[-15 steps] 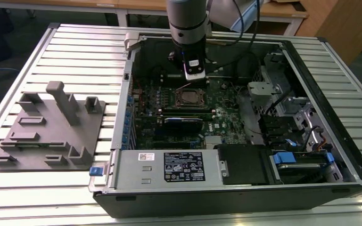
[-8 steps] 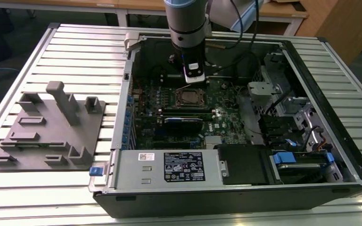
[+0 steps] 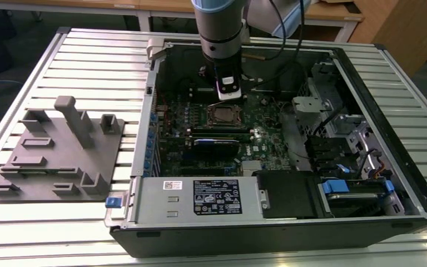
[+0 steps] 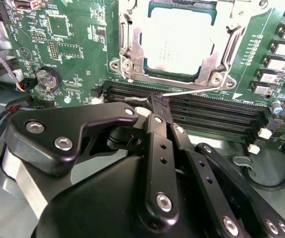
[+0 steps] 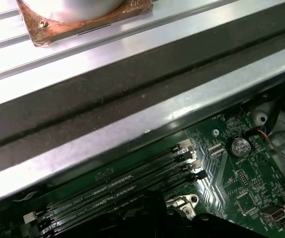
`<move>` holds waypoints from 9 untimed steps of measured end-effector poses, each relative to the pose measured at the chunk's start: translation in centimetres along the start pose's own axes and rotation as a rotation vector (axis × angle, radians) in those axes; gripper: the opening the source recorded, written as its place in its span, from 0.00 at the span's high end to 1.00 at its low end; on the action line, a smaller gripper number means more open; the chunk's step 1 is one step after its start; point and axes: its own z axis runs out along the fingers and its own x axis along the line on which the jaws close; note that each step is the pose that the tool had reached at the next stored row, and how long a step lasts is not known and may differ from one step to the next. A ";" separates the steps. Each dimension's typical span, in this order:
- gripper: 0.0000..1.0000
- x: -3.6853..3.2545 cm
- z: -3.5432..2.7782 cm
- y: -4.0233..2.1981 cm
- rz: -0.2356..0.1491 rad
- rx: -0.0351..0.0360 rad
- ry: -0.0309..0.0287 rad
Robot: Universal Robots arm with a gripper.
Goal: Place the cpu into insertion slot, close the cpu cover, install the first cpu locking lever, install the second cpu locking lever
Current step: 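Install the first cpu locking lever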
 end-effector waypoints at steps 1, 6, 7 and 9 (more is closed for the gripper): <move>0.89 -0.01 0.01 0.00 0.000 -0.0001 0.0000; 0.89 -0.45 0.15 0.19 0.000 0.0002 -0.0002; 0.89 -0.45 0.18 0.18 0.001 0.0003 -0.0005; 0.89 -0.44 0.27 0.16 0.006 0.0008 -0.0020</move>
